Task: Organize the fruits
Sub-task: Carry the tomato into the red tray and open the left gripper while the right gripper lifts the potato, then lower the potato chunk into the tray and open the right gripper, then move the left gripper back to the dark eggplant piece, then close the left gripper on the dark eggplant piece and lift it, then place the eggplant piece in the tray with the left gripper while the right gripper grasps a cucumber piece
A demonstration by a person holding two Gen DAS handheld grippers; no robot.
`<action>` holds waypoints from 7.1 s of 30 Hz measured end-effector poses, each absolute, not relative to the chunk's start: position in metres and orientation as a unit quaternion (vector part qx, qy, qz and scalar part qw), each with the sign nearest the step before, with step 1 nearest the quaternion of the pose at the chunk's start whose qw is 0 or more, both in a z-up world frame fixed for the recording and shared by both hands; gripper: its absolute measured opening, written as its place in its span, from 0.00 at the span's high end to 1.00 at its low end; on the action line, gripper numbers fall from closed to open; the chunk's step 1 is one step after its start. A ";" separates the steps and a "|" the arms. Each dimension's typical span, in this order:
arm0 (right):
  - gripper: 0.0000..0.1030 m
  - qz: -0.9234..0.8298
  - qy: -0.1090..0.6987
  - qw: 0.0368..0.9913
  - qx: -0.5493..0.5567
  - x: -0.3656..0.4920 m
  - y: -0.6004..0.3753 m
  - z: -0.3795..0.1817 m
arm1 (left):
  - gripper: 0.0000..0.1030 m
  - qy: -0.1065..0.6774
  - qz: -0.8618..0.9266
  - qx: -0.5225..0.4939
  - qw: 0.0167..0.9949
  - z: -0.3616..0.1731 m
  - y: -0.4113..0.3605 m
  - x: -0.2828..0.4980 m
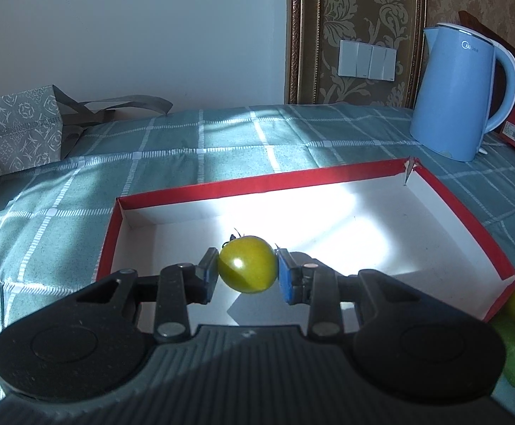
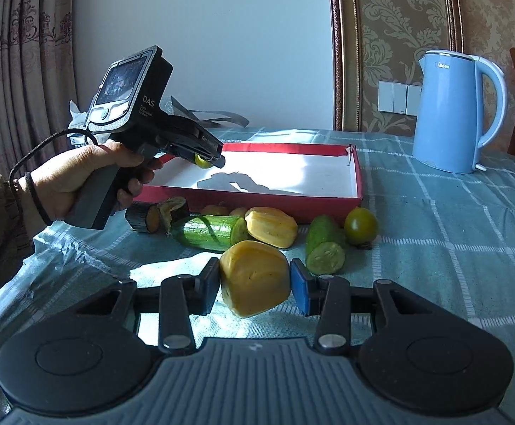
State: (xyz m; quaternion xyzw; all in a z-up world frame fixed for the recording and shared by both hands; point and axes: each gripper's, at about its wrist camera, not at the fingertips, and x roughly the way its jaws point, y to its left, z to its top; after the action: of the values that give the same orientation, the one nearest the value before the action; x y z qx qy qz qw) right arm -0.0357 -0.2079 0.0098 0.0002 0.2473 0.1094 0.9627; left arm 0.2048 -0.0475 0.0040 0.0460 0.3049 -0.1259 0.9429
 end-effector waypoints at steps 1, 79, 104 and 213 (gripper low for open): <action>0.60 0.109 0.248 0.963 0.000 -0.035 -0.208 0.010 | 0.69 0.306 -0.125 0.046 0.943 0.003 -0.047 0.205; 0.00 -0.028 0.229 0.972 0.036 0.162 -0.247 0.061 | 0.00 0.179 -0.069 -0.023 0.981 0.023 0.011 0.069; 0.00 -0.014 0.163 0.974 0.156 0.046 -0.301 0.011 | 0.16 0.255 -0.076 0.065 0.962 -0.018 -0.013 0.048; 0.69 0.045 0.252 0.966 -0.024 0.012 -0.232 0.009 | 0.71 0.176 -0.118 0.048 0.976 0.022 -0.059 0.127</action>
State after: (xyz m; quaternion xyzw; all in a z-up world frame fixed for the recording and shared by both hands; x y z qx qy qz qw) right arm 0.0120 -0.2323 0.0092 -0.0241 0.2521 0.0445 0.9664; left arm 0.1269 -0.0591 0.0221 0.0482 0.1764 -0.1178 0.9761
